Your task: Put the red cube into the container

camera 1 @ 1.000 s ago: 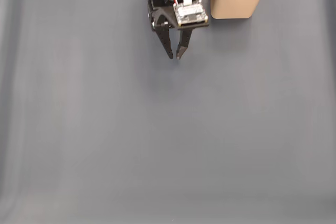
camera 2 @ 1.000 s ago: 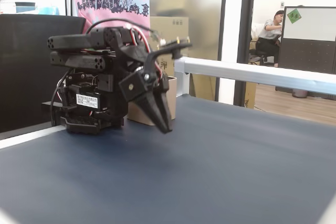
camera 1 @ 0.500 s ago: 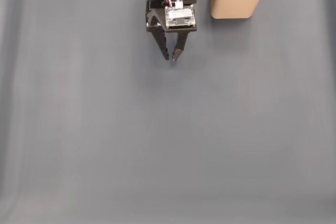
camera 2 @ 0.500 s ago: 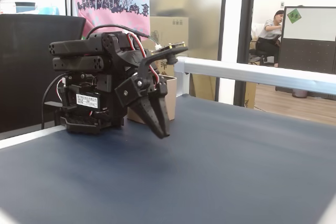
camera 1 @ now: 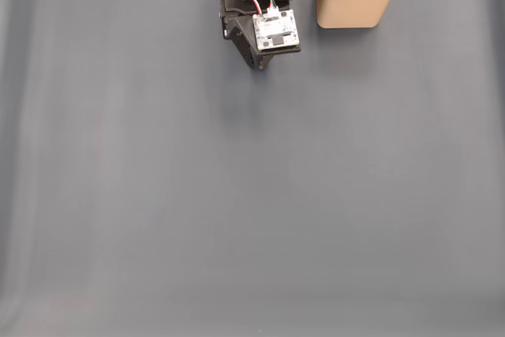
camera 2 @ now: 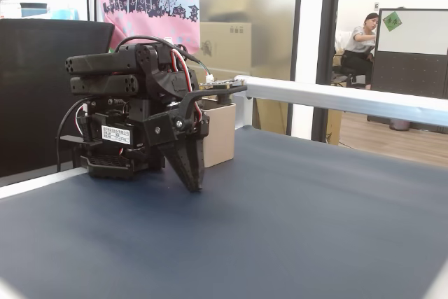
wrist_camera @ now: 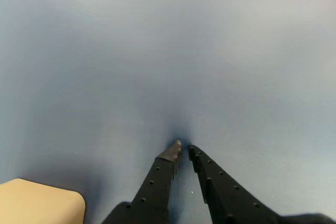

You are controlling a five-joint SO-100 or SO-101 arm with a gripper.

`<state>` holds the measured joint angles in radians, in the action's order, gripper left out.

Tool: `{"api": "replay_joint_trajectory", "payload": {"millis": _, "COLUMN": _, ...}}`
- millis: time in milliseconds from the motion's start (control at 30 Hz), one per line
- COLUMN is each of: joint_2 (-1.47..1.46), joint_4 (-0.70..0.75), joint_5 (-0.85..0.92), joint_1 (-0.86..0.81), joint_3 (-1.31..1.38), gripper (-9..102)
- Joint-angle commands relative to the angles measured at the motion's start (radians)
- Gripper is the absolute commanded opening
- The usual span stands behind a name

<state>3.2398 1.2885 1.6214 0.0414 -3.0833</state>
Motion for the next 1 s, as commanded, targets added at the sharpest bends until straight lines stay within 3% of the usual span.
{"api": "replay_joint_trajectory", "payload": {"millis": 0, "joint_2": 0.084, "joint_4": 0.037, "joint_5": 0.006, "joint_1": -0.008, "joint_3": -0.011, "gripper": 0}}
{"api": "replay_joint_trajectory", "payload": {"millis": 967, "joint_2": 0.084, "joint_4": 0.060, "joint_5": -0.032, "joint_1": -0.008, "joint_3": -0.011, "gripper": 0}}
